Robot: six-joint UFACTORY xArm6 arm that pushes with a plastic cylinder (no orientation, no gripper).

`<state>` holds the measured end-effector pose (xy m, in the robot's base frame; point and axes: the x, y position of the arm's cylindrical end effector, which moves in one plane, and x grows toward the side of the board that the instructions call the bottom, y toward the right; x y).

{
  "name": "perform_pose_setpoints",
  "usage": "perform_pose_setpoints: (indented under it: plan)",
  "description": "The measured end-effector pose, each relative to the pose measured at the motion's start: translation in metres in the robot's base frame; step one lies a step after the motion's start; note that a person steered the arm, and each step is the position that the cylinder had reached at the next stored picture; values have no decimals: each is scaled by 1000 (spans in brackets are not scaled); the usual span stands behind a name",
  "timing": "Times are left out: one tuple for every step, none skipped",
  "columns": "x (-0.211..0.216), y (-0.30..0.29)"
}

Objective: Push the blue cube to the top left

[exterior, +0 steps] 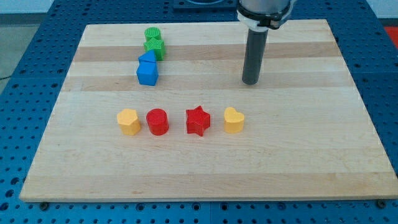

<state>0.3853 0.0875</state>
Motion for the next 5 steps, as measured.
perform_pose_setpoints:
  plan:
    - [0,0]
    - [0,-22]
    - [0,-50]
    - [0,-67]
    - [0,-108]
